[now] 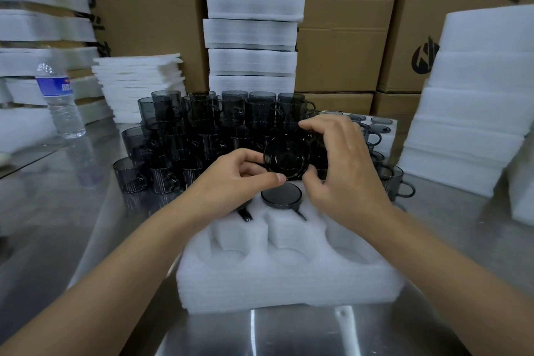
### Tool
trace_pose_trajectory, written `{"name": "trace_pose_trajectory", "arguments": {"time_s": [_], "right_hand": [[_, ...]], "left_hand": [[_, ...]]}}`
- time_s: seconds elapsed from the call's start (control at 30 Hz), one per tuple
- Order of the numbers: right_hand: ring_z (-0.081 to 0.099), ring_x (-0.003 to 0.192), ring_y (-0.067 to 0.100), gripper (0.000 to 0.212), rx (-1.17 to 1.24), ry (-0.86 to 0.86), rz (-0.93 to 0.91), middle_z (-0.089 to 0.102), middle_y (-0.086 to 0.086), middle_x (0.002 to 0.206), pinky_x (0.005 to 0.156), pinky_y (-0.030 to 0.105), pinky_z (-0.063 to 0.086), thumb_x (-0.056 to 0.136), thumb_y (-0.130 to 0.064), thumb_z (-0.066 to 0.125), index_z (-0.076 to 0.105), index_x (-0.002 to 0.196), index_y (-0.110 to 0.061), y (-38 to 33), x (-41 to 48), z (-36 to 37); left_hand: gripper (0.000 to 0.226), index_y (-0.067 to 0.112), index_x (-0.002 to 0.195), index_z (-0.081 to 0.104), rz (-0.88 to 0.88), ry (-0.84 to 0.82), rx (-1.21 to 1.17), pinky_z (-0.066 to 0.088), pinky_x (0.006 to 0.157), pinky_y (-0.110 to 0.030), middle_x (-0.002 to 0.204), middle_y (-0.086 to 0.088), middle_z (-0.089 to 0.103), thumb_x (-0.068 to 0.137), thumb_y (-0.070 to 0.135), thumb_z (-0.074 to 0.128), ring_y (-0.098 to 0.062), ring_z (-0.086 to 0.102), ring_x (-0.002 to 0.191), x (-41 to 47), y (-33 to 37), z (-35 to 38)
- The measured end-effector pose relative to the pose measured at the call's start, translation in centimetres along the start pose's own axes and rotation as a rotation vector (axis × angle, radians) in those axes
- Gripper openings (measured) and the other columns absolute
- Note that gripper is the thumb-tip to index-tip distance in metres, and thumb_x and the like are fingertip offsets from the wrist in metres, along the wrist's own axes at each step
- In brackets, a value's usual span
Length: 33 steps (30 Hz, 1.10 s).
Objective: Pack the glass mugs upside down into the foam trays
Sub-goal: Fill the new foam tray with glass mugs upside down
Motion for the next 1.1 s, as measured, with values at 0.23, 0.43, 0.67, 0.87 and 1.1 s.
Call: {"name": "trace_pose_trajectory", "arguments": {"time_s": [0.23, 0.43, 0.67, 0.87, 1.1], "right_hand": [[0.047, 0.116, 0.021, 0.050, 0.053, 0.039, -0.004, 0.050, 0.006, 0.120, 0.100, 0.038, 0.040, 0.070, 0.003, 0.051, 0.056, 0.119, -0.007, 0.13, 0.08, -0.08], [0.047, 0.107, 0.012, 0.045, 0.103, 0.032, 0.007, 0.043, -0.003, 0.114, 0.096, 0.031, 0.042, 0.072, 0.003, 0.050, 0.055, 0.116, -0.008, 0.28, 0.11, -0.09], [0.042, 0.092, 0.003, 0.033, 0.109, 0.031, 0.030, 0.043, -0.006, 0.103, 0.085, 0.010, 0.035, 0.076, 0.006, 0.053, 0.057, 0.106, -0.008, 0.34, 0.11, -0.13], [0.050, 0.088, 0.006, 0.034, 0.141, -0.043, 0.038, 0.052, -0.006, 0.096, 0.082, 0.033, 0.045, 0.078, 0.008, 0.052, 0.056, 0.105, -0.012, 0.20, 0.06, 0.16], [0.044, 0.094, -0.002, 0.048, 0.167, -0.130, 0.034, 0.046, -0.007, 0.106, 0.083, 0.006, 0.036, 0.074, 0.008, 0.054, 0.054, 0.119, -0.011, 0.15, 0.02, 0.59]], "left_hand": [[0.067, 0.024, 0.099, 0.061, 0.036, 0.007, -0.005, 0.040, 0.054, -0.004, 0.071, 0.018, 0.068, 0.045, 0.062, 0.074, 0.009, 0.061, 0.064, -0.17, 0.39, 0.04], [0.066, 0.021, 0.096, 0.062, 0.062, 0.010, -0.013, 0.040, 0.053, -0.004, 0.071, 0.017, 0.069, 0.045, 0.061, 0.074, 0.009, 0.060, 0.063, -0.13, 0.38, 0.15], [0.068, 0.022, 0.092, 0.061, 0.073, 0.002, 0.012, 0.046, 0.062, -0.008, 0.083, 0.012, 0.073, 0.043, 0.065, 0.080, 0.001, 0.067, 0.078, 0.14, -0.19, 0.12], [0.064, 0.022, 0.090, 0.061, 0.088, -0.019, 0.021, 0.045, 0.059, -0.008, 0.079, 0.015, 0.072, 0.043, 0.062, 0.079, 0.006, 0.063, 0.069, 0.17, -0.18, 0.29], [0.065, 0.023, 0.088, 0.062, 0.092, -0.004, 0.093, 0.046, 0.058, -0.010, 0.079, 0.016, 0.072, 0.045, 0.071, 0.074, 0.004, 0.065, 0.069, 0.25, -0.27, 0.18]]}}
Point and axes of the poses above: each hand's wrist, its own x-axis towards the middle knuckle, its own z-axis out of the palm, y = z × x, the point moved 5 cm from there along x, towards the middle knuckle
